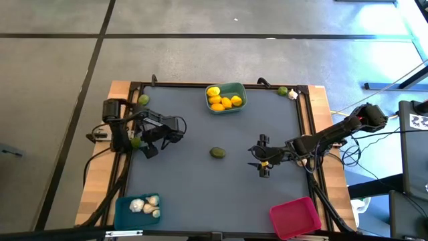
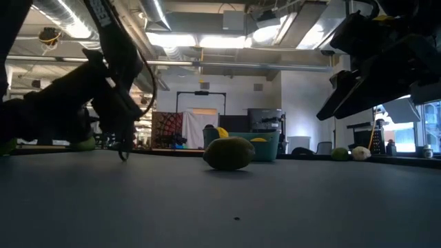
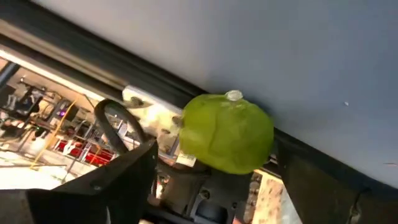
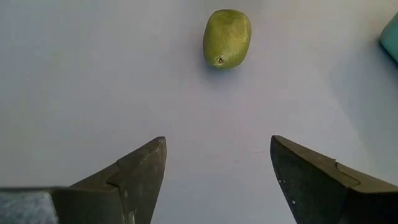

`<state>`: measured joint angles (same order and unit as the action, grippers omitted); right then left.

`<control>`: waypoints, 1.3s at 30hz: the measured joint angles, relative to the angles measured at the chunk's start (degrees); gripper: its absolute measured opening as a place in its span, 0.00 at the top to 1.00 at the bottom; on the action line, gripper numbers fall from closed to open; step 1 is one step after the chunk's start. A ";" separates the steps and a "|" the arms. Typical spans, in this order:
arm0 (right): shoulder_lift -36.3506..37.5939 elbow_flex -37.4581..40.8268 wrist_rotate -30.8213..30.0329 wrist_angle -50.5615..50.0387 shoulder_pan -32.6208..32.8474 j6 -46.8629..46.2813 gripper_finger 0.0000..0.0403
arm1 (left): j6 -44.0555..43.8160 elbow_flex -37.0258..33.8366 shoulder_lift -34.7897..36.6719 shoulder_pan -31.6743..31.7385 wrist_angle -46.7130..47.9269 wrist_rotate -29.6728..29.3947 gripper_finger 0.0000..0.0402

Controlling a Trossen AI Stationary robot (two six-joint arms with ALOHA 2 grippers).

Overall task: Sort produce into baskets
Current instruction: Put the green lime into the pink bin

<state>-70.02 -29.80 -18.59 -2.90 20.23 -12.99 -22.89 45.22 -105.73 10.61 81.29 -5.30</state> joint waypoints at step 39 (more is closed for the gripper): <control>-0.02 0.01 0.15 -0.15 0.00 -0.17 0.29 | -4.27 5.88 4.91 -4.21 -0.59 -3.42 0.49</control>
<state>-70.04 -29.79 -18.44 -3.05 20.23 -13.17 -27.16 51.10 -100.82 6.40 80.70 -8.72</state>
